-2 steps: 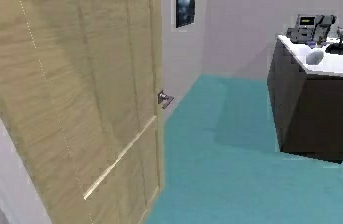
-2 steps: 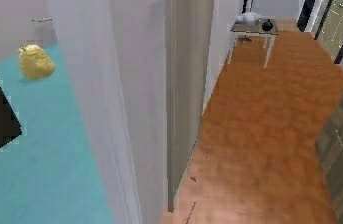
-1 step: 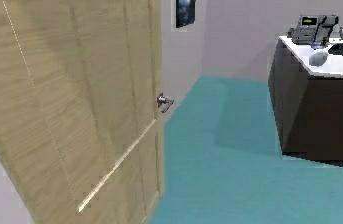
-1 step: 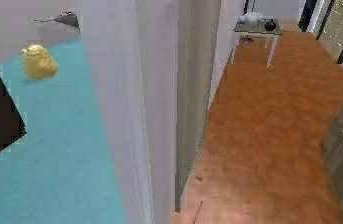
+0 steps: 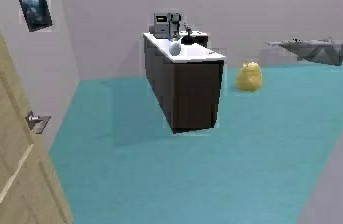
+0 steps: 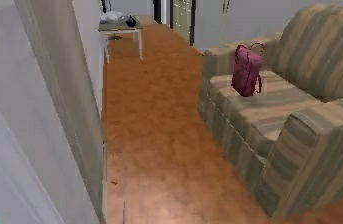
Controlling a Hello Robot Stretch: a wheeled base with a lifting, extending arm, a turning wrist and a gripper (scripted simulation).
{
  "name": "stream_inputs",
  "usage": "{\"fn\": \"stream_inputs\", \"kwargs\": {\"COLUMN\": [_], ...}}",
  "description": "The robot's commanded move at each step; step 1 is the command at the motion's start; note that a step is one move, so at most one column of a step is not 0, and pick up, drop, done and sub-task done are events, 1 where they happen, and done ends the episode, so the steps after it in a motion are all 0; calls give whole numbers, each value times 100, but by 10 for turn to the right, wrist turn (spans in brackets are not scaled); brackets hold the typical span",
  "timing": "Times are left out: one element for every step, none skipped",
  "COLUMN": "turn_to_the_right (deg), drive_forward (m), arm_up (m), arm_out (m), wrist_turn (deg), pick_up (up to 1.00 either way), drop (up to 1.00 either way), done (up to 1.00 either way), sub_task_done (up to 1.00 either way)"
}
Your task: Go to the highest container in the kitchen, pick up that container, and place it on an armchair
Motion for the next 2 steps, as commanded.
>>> {"fn": "stream_inputs", "kwargs": {"turn_to_the_right": [0,450], "drive_forward": [65,0], "arm_up": [0,0], "arm_out": [0,0], "wrist_turn": [0,0], "pick_up": [0,0], "drop": [0,0], "done": [0,0], "sub_task_done": [0,0]}}
